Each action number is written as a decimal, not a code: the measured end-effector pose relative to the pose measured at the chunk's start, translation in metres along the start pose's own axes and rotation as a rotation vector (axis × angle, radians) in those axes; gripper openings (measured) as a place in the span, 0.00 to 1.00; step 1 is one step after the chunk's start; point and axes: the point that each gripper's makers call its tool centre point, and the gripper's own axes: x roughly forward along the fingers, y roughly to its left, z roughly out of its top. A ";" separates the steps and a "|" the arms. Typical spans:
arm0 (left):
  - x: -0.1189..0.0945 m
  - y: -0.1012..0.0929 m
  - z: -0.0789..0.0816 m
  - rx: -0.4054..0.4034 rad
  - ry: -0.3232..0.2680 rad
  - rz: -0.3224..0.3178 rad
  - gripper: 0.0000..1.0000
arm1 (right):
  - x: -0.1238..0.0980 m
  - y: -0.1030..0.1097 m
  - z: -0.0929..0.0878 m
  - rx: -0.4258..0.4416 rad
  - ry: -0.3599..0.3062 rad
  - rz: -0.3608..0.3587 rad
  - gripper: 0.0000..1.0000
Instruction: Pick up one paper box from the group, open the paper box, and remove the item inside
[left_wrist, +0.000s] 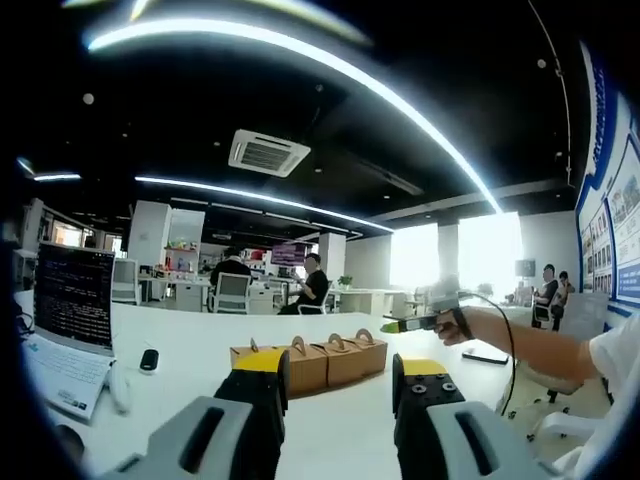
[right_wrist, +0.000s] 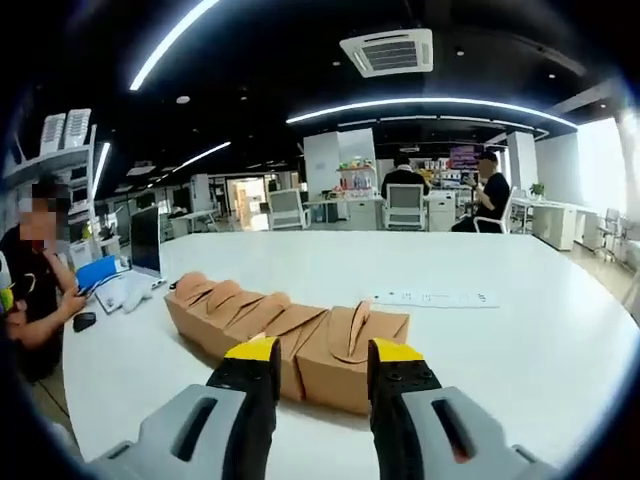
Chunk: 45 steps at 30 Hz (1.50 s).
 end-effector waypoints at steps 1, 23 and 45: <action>-0.001 0.000 0.000 0.000 -0.001 0.000 0.43 | 0.001 0.000 0.002 -0.001 -0.002 -0.003 0.35; -0.002 0.004 0.001 -0.012 -0.011 0.002 0.42 | 0.043 -0.018 0.015 -0.075 0.047 -0.101 0.35; -0.001 0.002 -0.002 -0.012 -0.004 -0.002 0.41 | 0.052 -0.032 -0.007 -0.053 0.115 -0.136 0.31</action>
